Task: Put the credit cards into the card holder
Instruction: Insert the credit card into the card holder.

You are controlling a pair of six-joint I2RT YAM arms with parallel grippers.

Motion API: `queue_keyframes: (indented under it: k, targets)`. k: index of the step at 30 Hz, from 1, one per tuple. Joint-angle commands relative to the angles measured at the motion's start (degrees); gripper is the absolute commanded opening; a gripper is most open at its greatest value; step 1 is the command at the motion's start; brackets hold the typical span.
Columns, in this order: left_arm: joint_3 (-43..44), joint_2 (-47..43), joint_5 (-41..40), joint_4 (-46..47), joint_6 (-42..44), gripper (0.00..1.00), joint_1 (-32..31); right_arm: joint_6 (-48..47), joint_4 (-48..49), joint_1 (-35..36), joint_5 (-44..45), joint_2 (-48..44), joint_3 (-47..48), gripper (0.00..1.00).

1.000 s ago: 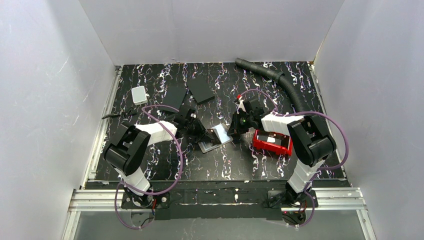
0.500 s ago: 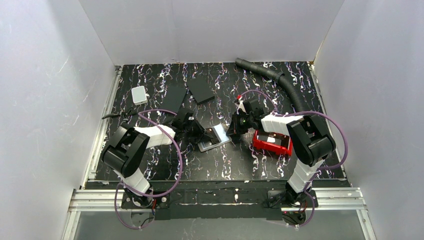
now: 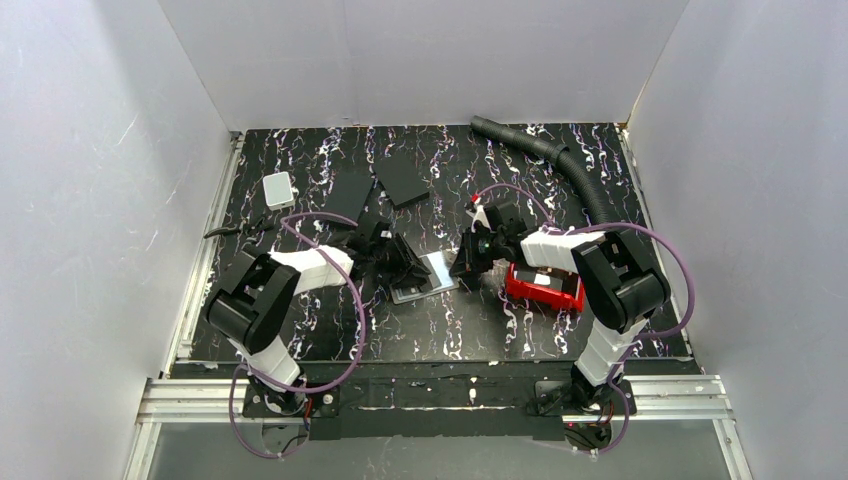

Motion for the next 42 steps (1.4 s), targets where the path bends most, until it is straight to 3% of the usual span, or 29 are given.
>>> queue_keyframes:
  k: [1,5,32,42]
  targets:
    - [3.11,-2.45,-6.96,-14.2,6.38,0.41,-0.22,-0.67,-4.74,0.94,0.32,1.3,-1.83,0.1]
    - [7.83,0.88,-6.99,-19.79,7.66,0.46,-0.29,-0.8,-5.12,0.94,0.48,1.26,-1.58,0.1]
    - [20.52,10.45,-7.79,-21.35,13.05,0.47,-5.05,0.02,-3.52,1.11,-0.41,2.07,-1.76,0.09]
    - [20.4,7.34,-5.28,-21.81,16.19,0.5,-5.03,-0.89,-6.44,1.2,0.61,0.32,-0.29,0.14]
